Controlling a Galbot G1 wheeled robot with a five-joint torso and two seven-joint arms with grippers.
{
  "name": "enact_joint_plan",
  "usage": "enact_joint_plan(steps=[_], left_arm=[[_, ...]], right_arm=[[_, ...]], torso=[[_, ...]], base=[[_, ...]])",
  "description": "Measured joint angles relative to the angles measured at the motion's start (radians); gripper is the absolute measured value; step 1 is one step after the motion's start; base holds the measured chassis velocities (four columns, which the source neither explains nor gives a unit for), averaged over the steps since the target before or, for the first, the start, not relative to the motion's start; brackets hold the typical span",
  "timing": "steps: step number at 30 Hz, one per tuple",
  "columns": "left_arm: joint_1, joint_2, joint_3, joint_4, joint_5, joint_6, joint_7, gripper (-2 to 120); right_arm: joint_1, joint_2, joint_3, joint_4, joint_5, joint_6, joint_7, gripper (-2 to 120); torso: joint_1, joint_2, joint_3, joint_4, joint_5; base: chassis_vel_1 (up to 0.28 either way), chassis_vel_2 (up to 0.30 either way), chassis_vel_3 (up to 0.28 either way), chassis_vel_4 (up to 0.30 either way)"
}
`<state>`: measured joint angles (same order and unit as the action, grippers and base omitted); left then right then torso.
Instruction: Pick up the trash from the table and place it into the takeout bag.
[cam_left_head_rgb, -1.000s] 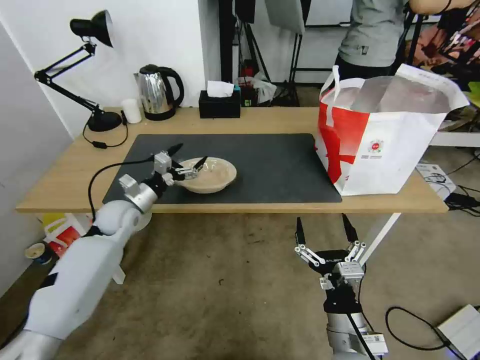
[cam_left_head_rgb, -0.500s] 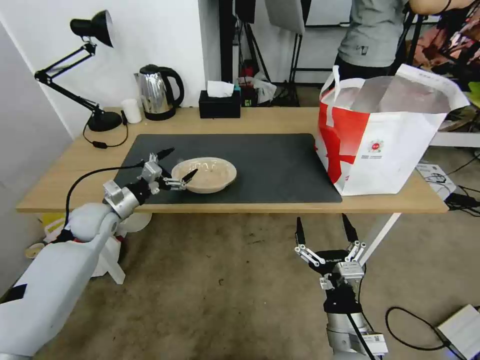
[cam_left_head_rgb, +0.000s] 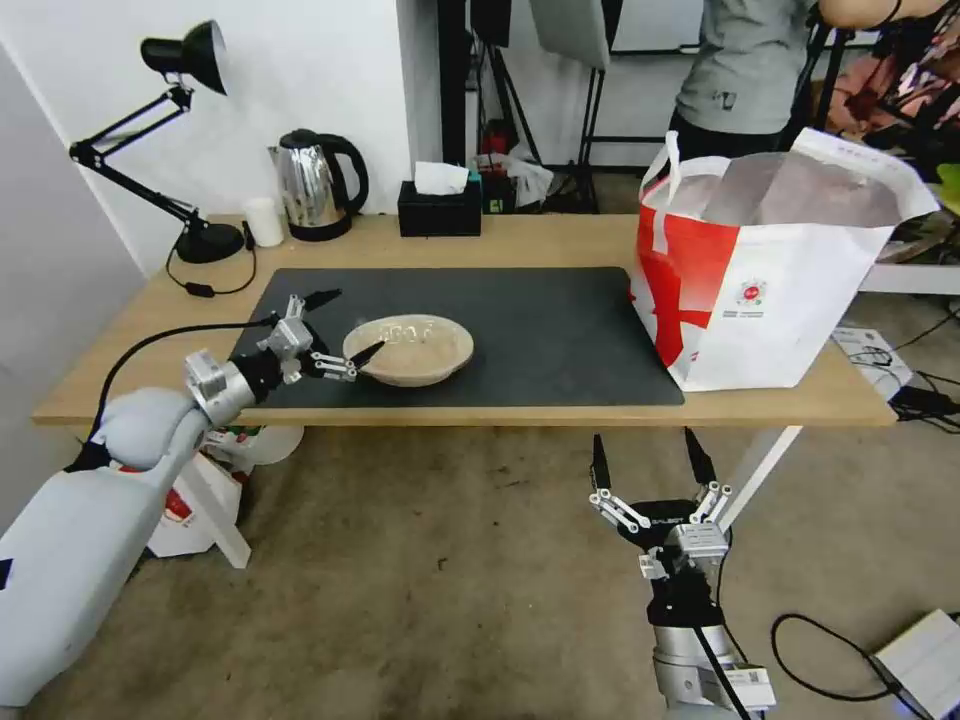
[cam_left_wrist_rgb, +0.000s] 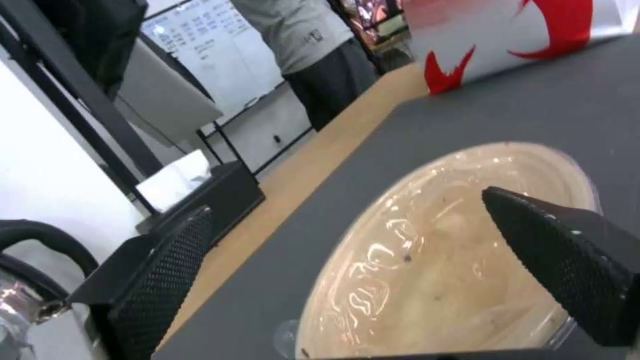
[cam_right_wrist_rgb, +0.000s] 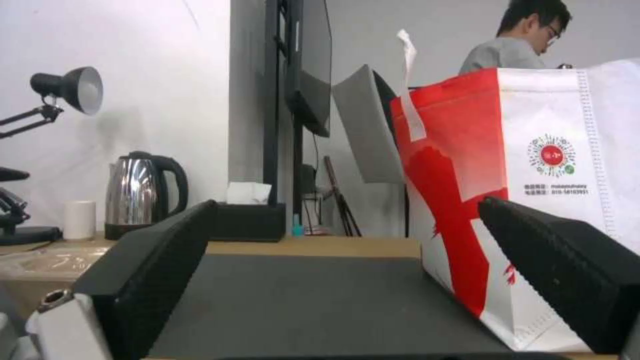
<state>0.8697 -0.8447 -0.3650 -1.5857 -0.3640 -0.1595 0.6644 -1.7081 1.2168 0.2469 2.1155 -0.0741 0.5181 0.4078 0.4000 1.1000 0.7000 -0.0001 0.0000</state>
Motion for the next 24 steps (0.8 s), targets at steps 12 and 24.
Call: enact_joint_plan(steps=[12,24], left_arm=[[-0.031,-0.004,0.059,0.025,0.014,-0.007,0.022,100],[-0.05,-0.008,0.104,0.054,0.027,-0.008,0.051,100]], right_arm=[[0.0,0.0,0.0,0.0,0.0,0.0,0.0,100],[0.0,0.0,0.0,0.0,0.0,0.0,0.0,100]], torso=[[0.0,0.0,0.0,0.0,0.0001],[0.0,0.0,0.0,0.0001,0.0]], base=[[0.0,0.0,0.0,0.0],[0.0,0.0,0.0,0.0]])
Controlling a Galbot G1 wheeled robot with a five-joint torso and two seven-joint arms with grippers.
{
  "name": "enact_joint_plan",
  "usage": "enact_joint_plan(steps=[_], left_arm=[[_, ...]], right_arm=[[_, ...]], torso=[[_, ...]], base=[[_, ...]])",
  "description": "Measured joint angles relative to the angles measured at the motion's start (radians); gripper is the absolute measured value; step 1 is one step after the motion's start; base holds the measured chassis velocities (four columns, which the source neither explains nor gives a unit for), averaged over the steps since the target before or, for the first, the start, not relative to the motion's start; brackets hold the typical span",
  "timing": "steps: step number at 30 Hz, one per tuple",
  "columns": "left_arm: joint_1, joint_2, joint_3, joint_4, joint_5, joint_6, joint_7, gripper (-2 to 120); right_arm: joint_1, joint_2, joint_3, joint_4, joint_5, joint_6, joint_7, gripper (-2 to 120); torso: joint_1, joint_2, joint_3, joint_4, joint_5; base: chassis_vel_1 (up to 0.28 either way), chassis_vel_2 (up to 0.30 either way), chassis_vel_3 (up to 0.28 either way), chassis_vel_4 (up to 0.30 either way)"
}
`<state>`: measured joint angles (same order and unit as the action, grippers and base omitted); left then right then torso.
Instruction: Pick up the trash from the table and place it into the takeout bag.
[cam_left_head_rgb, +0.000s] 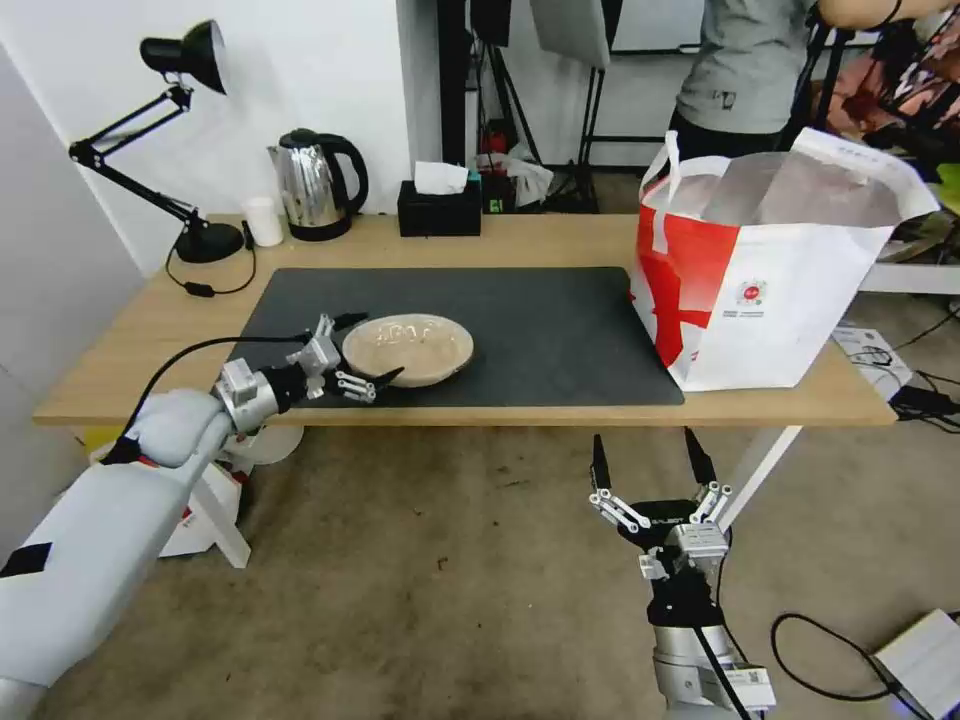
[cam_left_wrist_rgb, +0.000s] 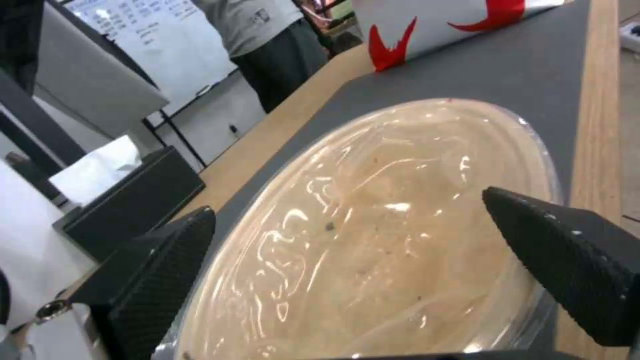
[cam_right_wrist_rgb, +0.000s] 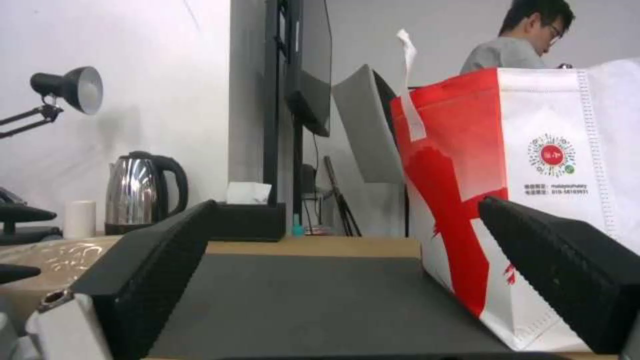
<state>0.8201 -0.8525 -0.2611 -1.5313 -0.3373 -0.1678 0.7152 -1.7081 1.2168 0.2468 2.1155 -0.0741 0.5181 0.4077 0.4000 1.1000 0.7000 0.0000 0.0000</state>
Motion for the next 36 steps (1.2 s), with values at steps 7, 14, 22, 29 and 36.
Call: enact_joint_plan(steps=[7,14,22,29,36], left_arm=[[-0.025,0.026,0.022,-0.001,-0.014,0.007,0.014,100],[-0.046,0.044,0.053,0.006,-0.019,0.012,0.02,100],[-0.061,0.044,0.068,0.018,-0.016,0.012,0.021,100],[-0.088,0.038,0.092,0.029,-0.017,0.012,0.022,100],[-0.12,0.078,0.111,0.008,-0.048,0.016,0.022,100]], right_arm=[[0.0,0.0,0.0,0.0,0.0,0.0,0.0,100],[0.0,0.0,0.0,0.0,0.0,0.0,0.0,100],[0.0,0.0,0.0,0.0,0.0,0.0,0.0,100],[0.0,0.0,0.0,0.0,0.0,0.0,0.0,100],[0.0,0.0,0.0,0.0,0.0,0.0,0.0,100]], torso=[[0.0,0.0,0.0,0.0,0.0],[0.0,0.0,0.0,0.0001,0.0],[0.0,0.0,0.0,0.0,0.0001],[0.0,0.0,0.0,0.0001,0.0],[0.0,0.0,0.0,0.0,0.0]], base=[[0.0,0.0,0.0,0.0],[0.0,0.0,0.0,0.0],[0.0,0.0,0.0,0.0],[0.0,0.0,0.0,0.0],[0.0,0.0,0.0,0.0]])
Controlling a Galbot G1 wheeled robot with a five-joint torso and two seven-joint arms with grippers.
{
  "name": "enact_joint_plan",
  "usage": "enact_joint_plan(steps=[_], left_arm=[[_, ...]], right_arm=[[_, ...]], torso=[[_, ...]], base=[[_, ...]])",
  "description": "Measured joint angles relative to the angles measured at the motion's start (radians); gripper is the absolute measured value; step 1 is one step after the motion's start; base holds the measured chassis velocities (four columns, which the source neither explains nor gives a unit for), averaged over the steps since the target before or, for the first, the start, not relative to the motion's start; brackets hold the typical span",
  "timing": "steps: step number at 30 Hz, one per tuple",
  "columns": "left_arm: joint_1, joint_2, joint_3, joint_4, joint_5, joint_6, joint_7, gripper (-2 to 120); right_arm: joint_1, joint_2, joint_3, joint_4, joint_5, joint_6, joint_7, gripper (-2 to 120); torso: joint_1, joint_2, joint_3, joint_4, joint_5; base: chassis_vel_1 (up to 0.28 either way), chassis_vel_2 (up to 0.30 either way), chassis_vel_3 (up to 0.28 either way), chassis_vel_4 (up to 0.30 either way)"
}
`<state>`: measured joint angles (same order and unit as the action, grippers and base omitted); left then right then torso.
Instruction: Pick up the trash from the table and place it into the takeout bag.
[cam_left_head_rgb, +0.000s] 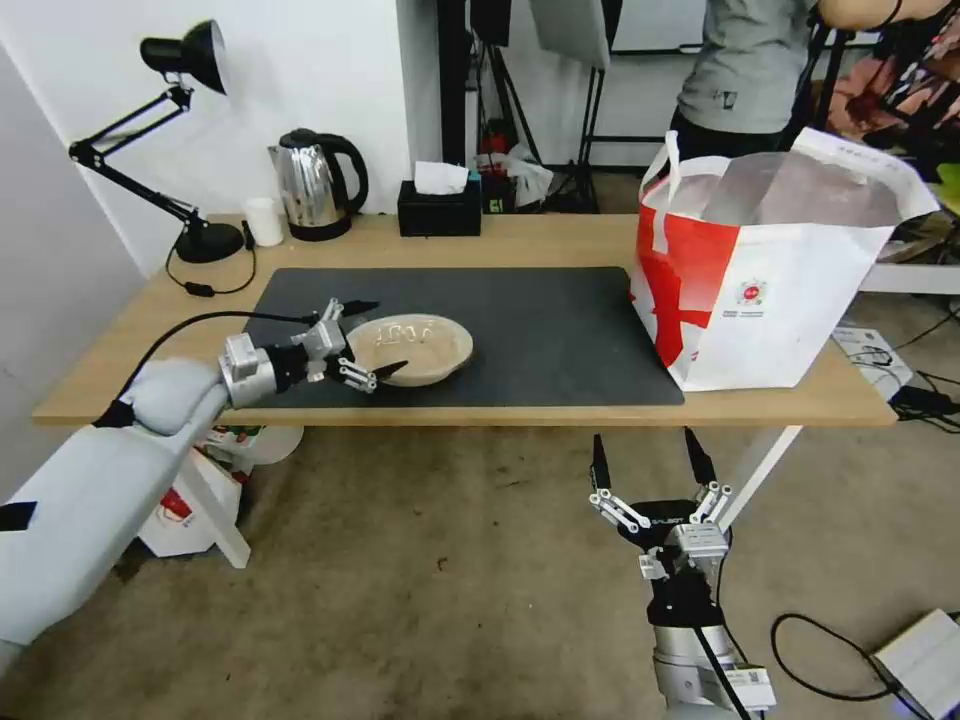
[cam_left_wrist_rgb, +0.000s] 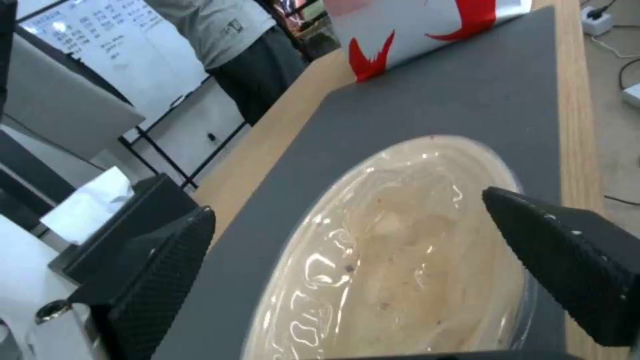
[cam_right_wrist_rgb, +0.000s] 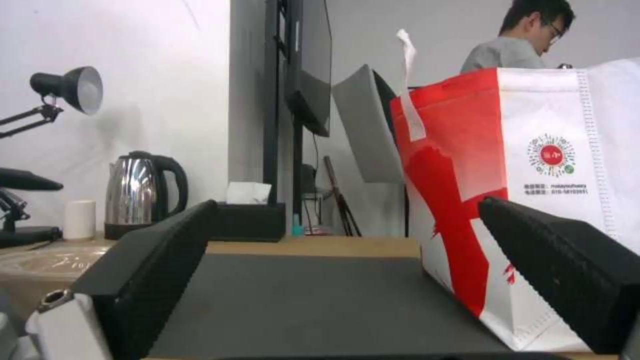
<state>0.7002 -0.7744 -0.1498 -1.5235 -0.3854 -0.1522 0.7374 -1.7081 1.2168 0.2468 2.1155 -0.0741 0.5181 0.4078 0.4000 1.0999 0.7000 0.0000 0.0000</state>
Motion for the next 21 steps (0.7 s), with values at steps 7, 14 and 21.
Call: enact_joint_plan(steps=[7,14,21], left_arm=[[-0.007,0.057,0.004,-0.038,-0.045,0.014,0.003,100],[-0.001,0.092,-0.01,-0.088,-0.075,0.015,0.004,100],[0.003,0.113,-0.004,-0.101,-0.076,0.02,0.031,100]], right_arm=[[0.0,0.0,0.0,0.0,0.0,0.0,0.0,100],[0.0,0.0,0.0,0.0,0.0,0.0,0.0,100],[0.0,0.0,0.0,0.0,0.0,0.0,0.0,100]], torso=[[0.0,0.0,0.0,0.0001,0.0],[0.0,0.0,0.0,0.0,0.0],[0.0,0.0,0.0,-0.0001,-0.0001]], base=[[0.0,0.0,0.0,0.0],[0.0,0.0,0.0,0.0],[0.0,0.0,0.0,0.0]])
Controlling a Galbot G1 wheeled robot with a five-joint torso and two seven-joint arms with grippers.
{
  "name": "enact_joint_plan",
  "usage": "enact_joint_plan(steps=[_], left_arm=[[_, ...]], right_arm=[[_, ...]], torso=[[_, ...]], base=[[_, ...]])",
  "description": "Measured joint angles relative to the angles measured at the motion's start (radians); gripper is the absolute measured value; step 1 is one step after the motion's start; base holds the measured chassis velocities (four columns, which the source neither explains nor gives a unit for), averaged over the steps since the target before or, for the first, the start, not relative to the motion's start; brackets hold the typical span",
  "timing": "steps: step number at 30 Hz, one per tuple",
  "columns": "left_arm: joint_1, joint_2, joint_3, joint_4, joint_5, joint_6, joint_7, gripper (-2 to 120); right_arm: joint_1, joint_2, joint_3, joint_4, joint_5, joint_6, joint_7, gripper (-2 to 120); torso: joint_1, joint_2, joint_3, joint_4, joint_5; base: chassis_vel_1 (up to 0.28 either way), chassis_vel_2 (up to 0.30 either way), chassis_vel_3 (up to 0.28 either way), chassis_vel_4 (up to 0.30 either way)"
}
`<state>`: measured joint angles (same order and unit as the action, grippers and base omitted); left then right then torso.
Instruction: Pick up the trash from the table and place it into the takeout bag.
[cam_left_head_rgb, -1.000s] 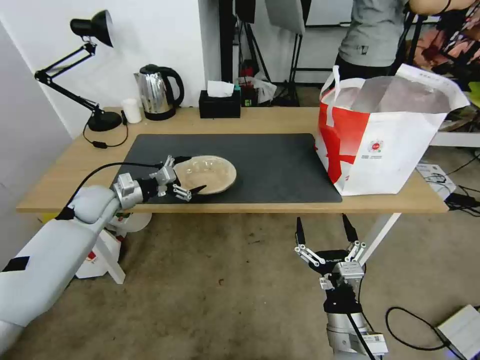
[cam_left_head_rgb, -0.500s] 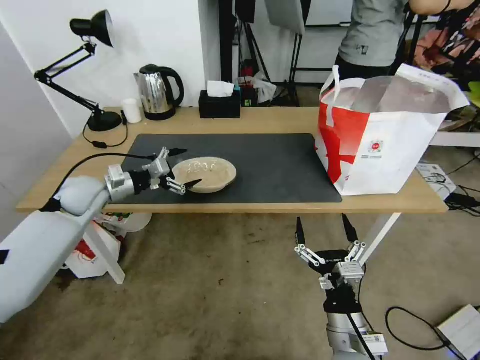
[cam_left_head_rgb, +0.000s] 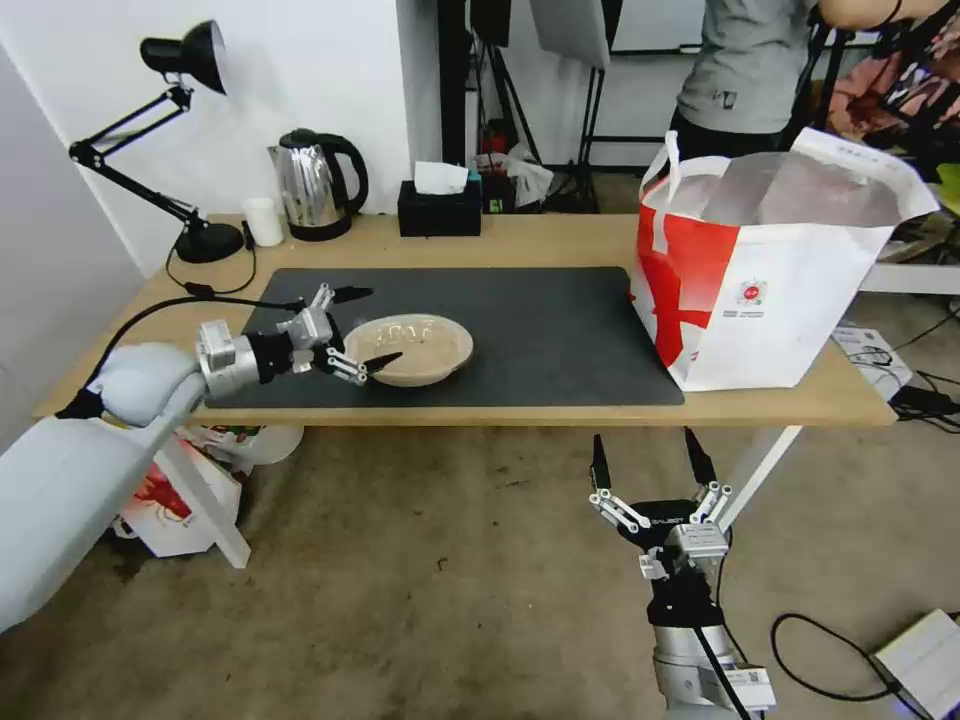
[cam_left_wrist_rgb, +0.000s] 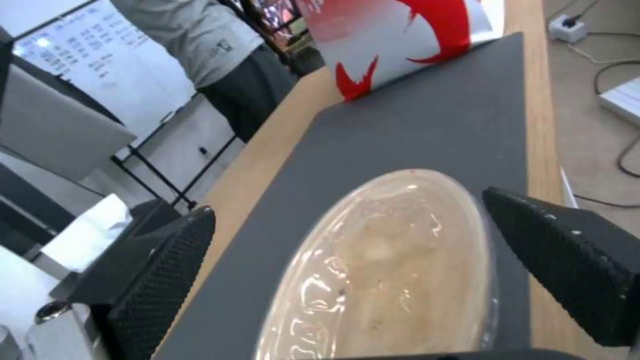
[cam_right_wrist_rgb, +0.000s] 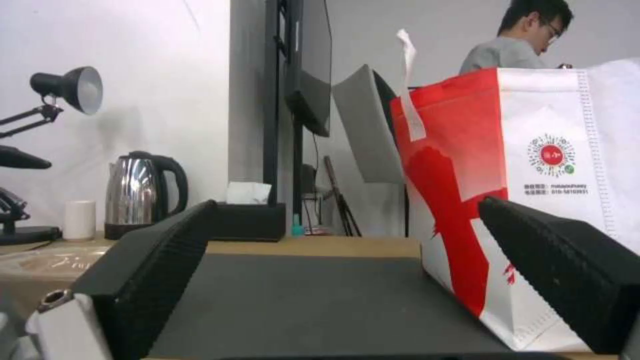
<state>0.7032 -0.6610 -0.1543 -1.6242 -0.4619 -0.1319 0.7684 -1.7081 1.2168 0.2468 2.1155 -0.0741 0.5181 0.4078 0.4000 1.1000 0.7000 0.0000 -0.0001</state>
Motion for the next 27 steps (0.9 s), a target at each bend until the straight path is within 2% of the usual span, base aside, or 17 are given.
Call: enact_joint_plan(steps=[3,14,27], left_arm=[[0.01,0.017,0.002,-0.01,-0.001,0.002,0.018,100],[0.023,0.017,0.005,-0.01,0.001,0.003,0.04,100],[-0.002,-0.01,0.035,0.042,0.033,0.002,0.053,100]], right_arm=[[0.0,0.0,0.0,0.0,0.0,0.0,0.0,100],[0.0,0.0,0.0,0.0,0.0,0.0,0.0,100],[0.0,0.0,0.0,0.0,0.0,0.0,0.0,100]], torso=[[0.0,0.0,0.0,0.0001,0.0001],[0.0,0.0,0.0,0.0,0.0001],[0.0,0.0,0.0,0.0001,0.0001]], base=[[0.0,0.0,0.0,0.0],[0.0,0.0,0.0,0.0],[0.0,0.0,0.0,0.0]])
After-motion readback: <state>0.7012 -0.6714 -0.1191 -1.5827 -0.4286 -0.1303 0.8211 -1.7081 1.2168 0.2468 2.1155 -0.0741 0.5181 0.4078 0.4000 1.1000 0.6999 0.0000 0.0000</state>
